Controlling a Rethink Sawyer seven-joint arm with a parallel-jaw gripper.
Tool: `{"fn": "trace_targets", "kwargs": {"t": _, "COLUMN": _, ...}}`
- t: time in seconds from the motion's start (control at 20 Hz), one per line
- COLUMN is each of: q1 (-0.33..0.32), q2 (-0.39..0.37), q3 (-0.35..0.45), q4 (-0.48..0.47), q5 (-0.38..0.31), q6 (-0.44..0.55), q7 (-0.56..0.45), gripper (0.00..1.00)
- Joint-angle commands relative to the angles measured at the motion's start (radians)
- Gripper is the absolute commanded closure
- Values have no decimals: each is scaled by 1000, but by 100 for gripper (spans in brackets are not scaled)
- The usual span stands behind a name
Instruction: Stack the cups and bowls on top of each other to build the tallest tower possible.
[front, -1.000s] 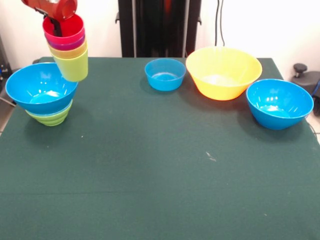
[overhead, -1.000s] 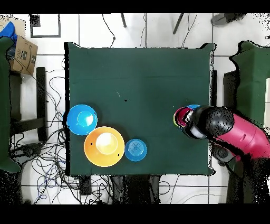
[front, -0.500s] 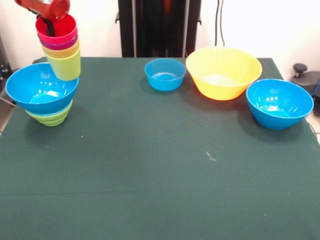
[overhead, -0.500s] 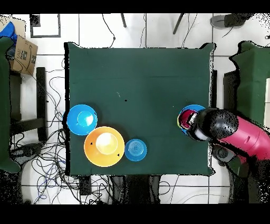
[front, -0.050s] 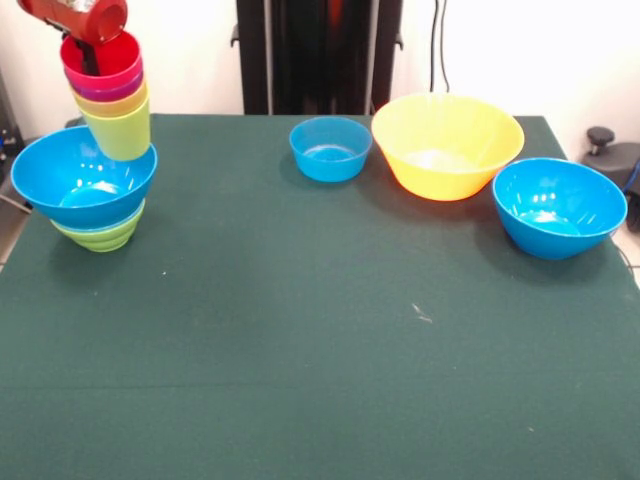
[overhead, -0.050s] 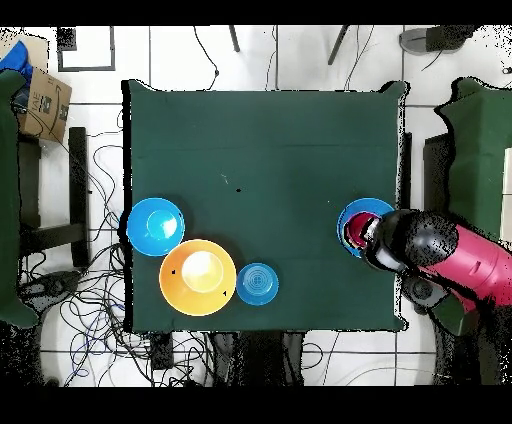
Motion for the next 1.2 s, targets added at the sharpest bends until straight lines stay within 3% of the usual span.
{"fn": "trace_targets", "kwargs": {"t": 0.05, "q1": -10, "q2": 56, "q3": 115, "q4": -3, "q5": -93, "q6": -9, "q7": -188, "gripper": 100}}
{"fn": "trace_targets", "kwargs": {"t": 1.2, "q1": -84, "q2": 119, "q3": 163, "q4": -35, "q5": -212, "q6": -81, "q7": -165, "gripper": 100}}
